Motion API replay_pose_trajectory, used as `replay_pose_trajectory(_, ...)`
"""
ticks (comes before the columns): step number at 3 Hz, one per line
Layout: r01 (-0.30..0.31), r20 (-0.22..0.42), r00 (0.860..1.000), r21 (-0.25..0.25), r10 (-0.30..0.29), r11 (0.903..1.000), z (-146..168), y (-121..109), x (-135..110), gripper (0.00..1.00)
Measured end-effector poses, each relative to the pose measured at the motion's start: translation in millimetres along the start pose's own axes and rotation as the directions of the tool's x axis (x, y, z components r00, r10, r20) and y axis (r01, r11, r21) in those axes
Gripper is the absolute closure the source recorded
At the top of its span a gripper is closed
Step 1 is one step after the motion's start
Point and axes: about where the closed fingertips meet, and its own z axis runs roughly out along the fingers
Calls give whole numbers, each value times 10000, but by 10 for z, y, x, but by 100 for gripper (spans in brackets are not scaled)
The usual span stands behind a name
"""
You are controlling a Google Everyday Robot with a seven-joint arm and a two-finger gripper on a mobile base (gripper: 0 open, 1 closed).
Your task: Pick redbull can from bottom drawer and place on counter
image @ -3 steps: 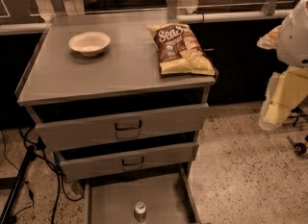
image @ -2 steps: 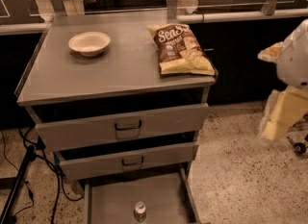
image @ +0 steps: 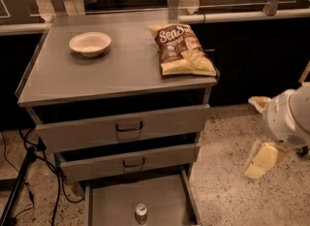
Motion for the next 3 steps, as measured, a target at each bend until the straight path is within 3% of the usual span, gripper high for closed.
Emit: replay_pose_trajectory(3,-378,899,9949,-943,463,9948,1295,175,520,0)
